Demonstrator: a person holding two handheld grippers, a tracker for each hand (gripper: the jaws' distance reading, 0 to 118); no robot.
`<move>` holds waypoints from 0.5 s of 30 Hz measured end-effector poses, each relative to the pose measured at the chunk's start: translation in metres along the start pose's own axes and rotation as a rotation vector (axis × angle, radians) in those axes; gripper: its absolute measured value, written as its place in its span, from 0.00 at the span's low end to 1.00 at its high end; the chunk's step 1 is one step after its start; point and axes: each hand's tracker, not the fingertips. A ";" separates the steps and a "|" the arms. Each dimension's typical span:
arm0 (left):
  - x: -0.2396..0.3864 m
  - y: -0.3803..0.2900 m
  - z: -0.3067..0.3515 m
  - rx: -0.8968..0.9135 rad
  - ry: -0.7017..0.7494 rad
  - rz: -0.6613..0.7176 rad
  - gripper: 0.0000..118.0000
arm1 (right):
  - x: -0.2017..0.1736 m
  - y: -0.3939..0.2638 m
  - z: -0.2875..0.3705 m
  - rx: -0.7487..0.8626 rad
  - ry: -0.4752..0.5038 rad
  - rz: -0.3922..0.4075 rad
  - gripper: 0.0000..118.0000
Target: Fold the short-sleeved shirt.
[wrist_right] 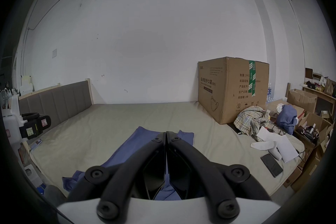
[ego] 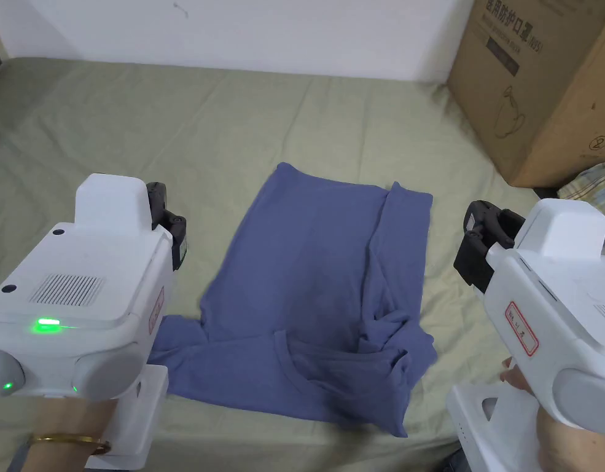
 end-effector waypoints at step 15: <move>-0.043 -0.032 -0.040 -0.527 0.041 0.156 1.00 | 0.000 -0.009 -0.010 -0.041 0.019 -0.001 0.00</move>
